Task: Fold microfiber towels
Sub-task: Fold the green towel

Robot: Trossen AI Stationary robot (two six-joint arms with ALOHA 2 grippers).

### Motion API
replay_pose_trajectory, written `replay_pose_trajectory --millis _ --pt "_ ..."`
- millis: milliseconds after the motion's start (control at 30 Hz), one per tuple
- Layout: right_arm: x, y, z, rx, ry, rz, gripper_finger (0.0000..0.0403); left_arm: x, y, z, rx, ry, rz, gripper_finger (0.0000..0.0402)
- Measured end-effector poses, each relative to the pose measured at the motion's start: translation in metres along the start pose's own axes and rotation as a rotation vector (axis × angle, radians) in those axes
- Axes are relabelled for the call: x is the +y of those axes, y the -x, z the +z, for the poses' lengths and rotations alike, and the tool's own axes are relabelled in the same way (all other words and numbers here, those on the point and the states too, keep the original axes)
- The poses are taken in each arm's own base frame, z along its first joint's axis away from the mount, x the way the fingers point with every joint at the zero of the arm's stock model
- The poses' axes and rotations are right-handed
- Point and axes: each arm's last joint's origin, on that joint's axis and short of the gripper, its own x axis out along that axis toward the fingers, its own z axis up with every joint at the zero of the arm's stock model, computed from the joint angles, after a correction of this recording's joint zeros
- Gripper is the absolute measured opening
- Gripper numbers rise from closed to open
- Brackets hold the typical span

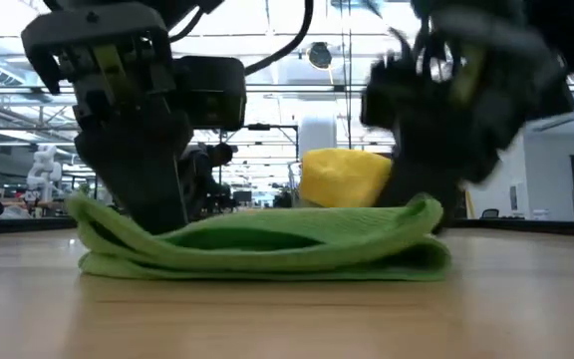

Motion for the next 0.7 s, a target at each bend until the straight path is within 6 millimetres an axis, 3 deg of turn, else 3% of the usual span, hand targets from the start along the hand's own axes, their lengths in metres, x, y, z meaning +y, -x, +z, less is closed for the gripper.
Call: replay_pose_trajectory --millis 133,200,333,433,533,700 --pt "-0.008 -0.002 -0.006 0.061 -0.054 -0.06 0.0005 0.001 0.008 0.003 0.022 0.004 -0.059 0.006" --pt "-0.008 0.001 -0.002 0.063 -0.055 -0.039 0.0001 0.003 0.022 0.006 0.015 0.01 -0.059 0.006" --pt "0.005 0.017 0.018 -0.011 -0.044 0.047 0.0001 0.004 0.06 0.025 -0.142 0.017 -0.053 0.006" --pt "0.009 0.03 0.033 -0.089 -0.036 0.053 0.0001 0.01 0.073 0.033 -0.247 0.001 0.03 0.006" --pt "0.006 0.036 0.043 -0.188 -0.04 -0.018 0.0001 0.02 0.074 0.039 -0.285 -0.03 0.089 0.006" --pt "-0.02 0.022 0.04 -0.157 -0.06 -0.126 0.0 0.043 0.046 0.042 -0.194 -0.009 0.139 0.006"
